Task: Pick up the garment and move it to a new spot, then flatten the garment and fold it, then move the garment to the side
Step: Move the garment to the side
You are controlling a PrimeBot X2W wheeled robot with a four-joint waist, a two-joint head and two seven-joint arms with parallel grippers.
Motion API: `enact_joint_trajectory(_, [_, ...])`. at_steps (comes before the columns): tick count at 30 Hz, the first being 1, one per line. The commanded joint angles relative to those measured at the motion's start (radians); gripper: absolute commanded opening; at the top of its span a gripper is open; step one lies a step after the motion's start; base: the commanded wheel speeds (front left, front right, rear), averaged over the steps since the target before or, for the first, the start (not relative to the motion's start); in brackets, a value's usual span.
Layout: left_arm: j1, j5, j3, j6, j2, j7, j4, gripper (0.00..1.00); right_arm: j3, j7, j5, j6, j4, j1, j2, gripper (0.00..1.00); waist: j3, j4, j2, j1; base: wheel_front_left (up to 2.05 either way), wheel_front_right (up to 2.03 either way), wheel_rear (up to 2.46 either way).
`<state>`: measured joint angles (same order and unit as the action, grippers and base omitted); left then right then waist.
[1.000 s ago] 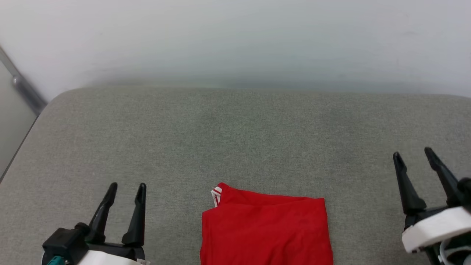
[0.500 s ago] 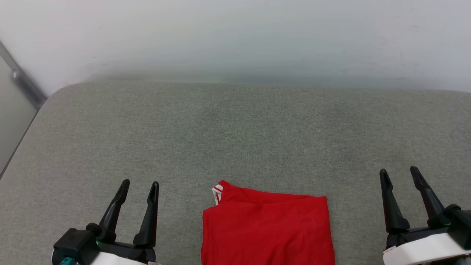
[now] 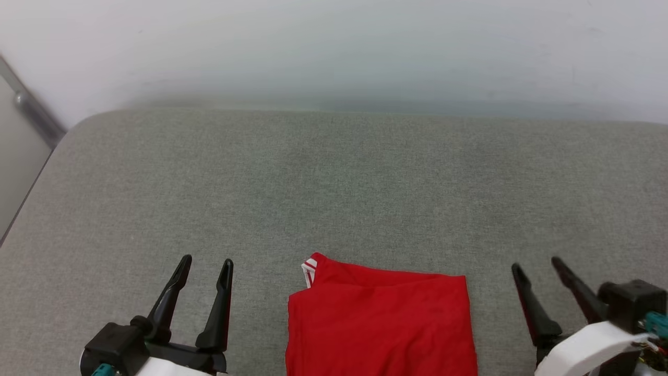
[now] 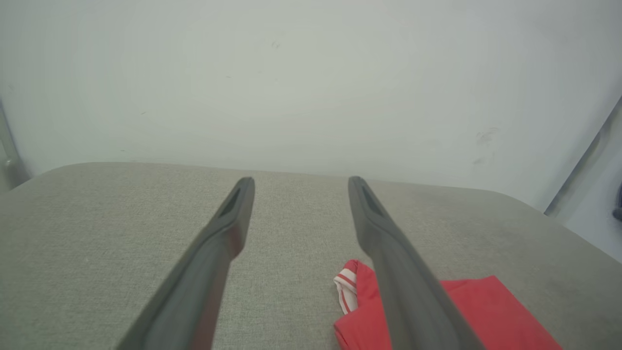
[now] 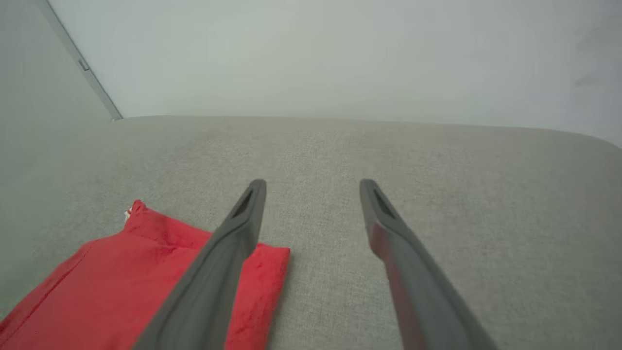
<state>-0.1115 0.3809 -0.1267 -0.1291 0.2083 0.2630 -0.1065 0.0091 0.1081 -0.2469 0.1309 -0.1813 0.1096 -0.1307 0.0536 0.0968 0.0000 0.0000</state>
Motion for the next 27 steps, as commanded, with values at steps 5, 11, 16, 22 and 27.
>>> enact_joint_trajectory(5, [0.02, -0.003, -0.018, -0.002, 0.001, 0.002, 0.012, 1.0, 0.05, 0.293, -0.08, 0.0, -0.06, 0.014, -0.078, 1.0, 0.023, 0.015, 0.0, 0.0, 0.0, 0.0, 0.0])
enact_joint_trajectory(11, [0.048, -0.008, -0.031, -0.002, -0.007, 0.002, 0.017, 1.0, 0.074, 0.62, -0.122, 0.0, -0.101, 0.01, -0.092, 1.0, 0.055, 0.044, 0.0, 0.0, 0.0, 0.0, 0.0])
enact_joint_trajectory(16, [0.066, -0.009, -0.042, -0.002, -0.012, 0.002, 0.022, 1.0, 0.045, 0.804, -0.095, -0.001, -0.1, 0.004, -0.018, 1.0, 0.082, 0.082, 0.0, 0.0, 0.0, 0.0, 0.0])
enact_joint_trajectory(22, [0.086, -0.012, -0.061, -0.002, -0.013, 0.002, 0.029, 1.0, 0.008, 0.864, -0.03, 0.0, -0.058, -0.025, 0.042, 1.0, 0.119, 0.13, 0.0, 0.0, 0.0, 0.0, 0.0])
enact_joint_trajectory(27, [0.101, -0.016, -0.072, -0.002, -0.018, 0.002, 0.034, 1.0, 0.02, 0.887, -0.005, 0.0, 0.001, -0.036, 0.06, 1.0, 0.144, 0.162, 0.0, 0.0, 0.0, 0.0, 0.0])
